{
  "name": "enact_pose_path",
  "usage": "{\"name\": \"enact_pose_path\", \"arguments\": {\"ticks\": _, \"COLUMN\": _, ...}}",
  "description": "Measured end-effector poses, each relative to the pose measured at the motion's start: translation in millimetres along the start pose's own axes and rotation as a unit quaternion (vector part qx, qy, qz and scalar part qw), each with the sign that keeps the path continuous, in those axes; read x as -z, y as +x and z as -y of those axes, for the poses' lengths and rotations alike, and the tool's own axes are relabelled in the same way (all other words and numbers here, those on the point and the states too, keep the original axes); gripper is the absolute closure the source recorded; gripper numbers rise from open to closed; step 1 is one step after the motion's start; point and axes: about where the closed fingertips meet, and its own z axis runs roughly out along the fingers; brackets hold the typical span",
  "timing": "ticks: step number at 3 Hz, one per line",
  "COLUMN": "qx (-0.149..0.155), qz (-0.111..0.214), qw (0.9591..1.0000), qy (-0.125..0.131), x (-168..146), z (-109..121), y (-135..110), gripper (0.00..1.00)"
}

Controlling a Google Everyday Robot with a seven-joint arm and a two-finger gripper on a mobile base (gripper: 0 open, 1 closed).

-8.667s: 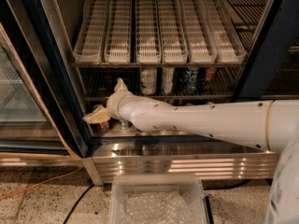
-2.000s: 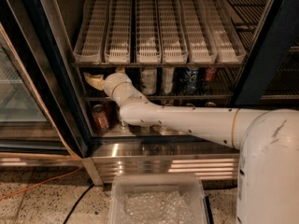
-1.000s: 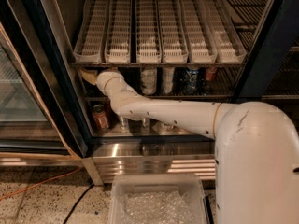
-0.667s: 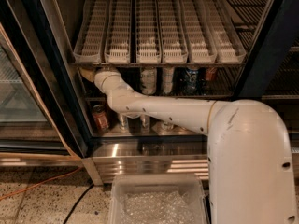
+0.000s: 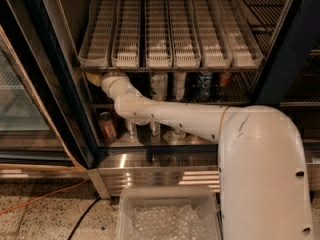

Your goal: Pick orange can from middle shelf of fridge

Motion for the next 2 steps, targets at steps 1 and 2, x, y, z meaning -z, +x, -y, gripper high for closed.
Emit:
{"name": "enact_pose_path", "arguments": {"ticks": 1, "qx": 0.000, "qz": 0.000, "qw": 1.0000, "qy": 0.000, "x": 0.0, "z": 0.0, "y": 0.0, "gripper": 0.25}}
{"name": "enact_pose_path", "arguments": {"ticks": 2, "qx": 0.000, "qz": -0.005, "qw": 0.9999, "qy": 0.014, "x": -4.1, "z": 9.1, "y": 5.0, "gripper": 0.29}}
